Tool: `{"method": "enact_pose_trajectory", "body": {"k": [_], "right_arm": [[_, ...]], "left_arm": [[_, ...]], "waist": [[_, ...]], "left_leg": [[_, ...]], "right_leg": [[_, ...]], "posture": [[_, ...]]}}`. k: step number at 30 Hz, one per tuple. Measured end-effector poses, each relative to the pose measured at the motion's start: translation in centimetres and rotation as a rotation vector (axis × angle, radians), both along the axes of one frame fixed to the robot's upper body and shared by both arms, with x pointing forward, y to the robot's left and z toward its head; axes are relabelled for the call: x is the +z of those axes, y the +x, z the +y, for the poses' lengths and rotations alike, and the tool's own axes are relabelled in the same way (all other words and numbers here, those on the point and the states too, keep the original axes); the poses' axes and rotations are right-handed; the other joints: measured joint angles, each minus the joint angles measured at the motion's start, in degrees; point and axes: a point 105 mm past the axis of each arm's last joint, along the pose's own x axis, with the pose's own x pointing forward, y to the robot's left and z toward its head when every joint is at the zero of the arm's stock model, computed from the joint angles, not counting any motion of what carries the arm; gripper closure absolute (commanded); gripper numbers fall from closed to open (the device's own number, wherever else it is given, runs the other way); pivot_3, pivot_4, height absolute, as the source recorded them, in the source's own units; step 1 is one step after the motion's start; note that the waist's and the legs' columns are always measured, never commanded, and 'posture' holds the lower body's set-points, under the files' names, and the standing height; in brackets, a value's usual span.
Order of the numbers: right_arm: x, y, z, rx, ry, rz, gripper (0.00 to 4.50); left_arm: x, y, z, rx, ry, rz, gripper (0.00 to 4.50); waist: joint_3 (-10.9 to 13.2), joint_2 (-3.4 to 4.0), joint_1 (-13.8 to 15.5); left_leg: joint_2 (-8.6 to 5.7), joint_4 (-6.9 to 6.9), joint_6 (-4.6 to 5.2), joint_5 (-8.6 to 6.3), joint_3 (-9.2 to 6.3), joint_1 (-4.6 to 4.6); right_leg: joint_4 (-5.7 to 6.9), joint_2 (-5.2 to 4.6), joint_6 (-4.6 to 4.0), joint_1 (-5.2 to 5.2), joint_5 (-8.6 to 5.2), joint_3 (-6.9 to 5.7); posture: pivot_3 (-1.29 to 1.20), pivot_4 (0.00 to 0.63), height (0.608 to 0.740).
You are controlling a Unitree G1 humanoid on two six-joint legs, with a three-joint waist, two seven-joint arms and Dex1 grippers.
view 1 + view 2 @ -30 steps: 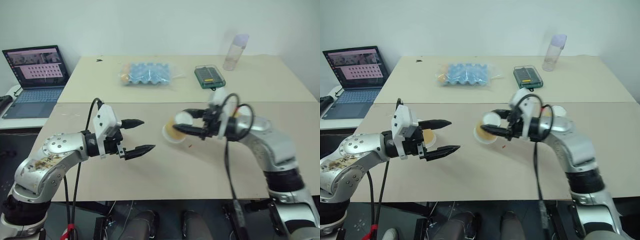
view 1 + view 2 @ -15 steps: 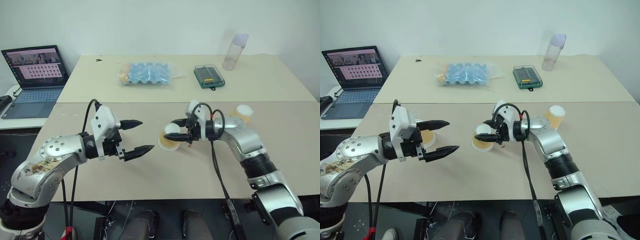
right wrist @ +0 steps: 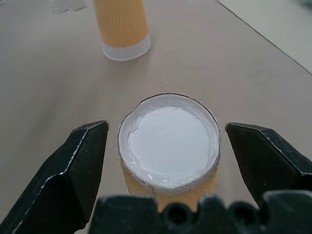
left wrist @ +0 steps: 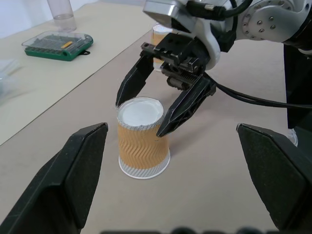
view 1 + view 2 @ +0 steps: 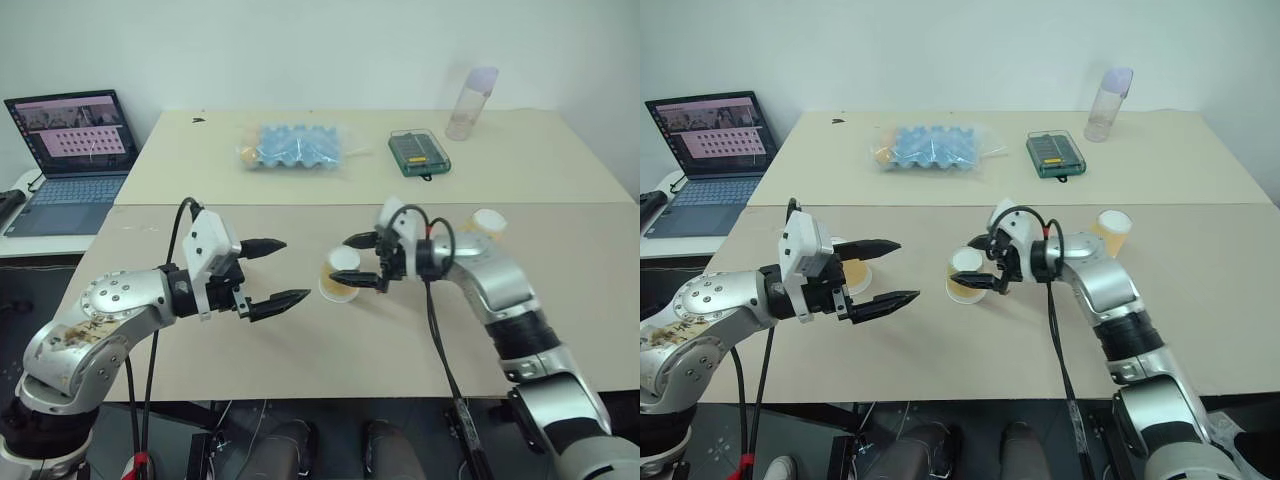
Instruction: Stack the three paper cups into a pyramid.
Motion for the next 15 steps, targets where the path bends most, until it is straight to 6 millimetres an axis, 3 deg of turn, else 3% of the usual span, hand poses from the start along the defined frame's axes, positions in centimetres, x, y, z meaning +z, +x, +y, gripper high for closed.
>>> {"method": "enact_pose_trajectory", "body": {"k": [2, 5, 9, 13, 15], "right_arm": [[0.2, -0.8, -1.6, -0.032, -0.006, -0.009, 0.03], [-1.2, -2.8, -4.7, -0.103, -0.034, 0.041, 0.03], [-2.4, -4.8, -9.0, -0.332, -0.019, 0.074, 0.03], [-2.1, -3.7, -13.1, -0.721, -0.001, -0.027, 0.03], [-1.7, -2.8, -14.2, -0.915, 0.006, -0.123, 0.03]], "left_arm": [[0.0, 0.0, -0.2, -0.007, -0.001, 0.0, 0.0], [0.0, 0.1, -0.2, -0.01, -0.004, 0.002, 0.0], [0.0, 0.3, -0.4, -0.012, -0.013, 0.003, 0.0], [0.0, 0.4, -0.3, -0.003, -0.009, -0.001, 0.0], [0.0, 0.4, -0.3, -0.005, -0.01, -0.001, 0.0]], "waist": [[0.0, 0.0, 0.2], [0.0, 0.0, 0.6], [0.0, -0.01, 0.8], [0.0, -0.02, 0.1], [0.0, -0.02, -0.2]], "left_leg": [[0.01, 0.0, 0.02, -0.02, -0.01, -0.01], [0.03, -0.01, 0.04, -0.03, 0.0, -0.08], [0.04, 0.0, 0.03, -0.03, 0.06, -0.1], [0.16, 0.0, -0.07, 0.03, 0.18, -0.01], [0.23, -0.01, -0.16, 0.08, 0.2, 0.01]], "right_leg": [[0.0, -0.01, 0.0, -0.01, 0.0, -0.01], [-0.01, -0.02, 0.01, -0.05, 0.0, 0.0], [0.03, -0.06, 0.0, -0.06, 0.01, 0.04], [0.06, -0.06, -0.03, 0.01, 0.03, 0.13], [0.11, -0.04, -0.06, -0.01, 0.04, 0.14]], "posture": [[0.0, 0.15, 0.74], [0.0, 0.15, 0.74], [0.0, 0.15, 0.74], [0.0, 0.15, 0.74], [0.0, 0.15, 0.74]]}}
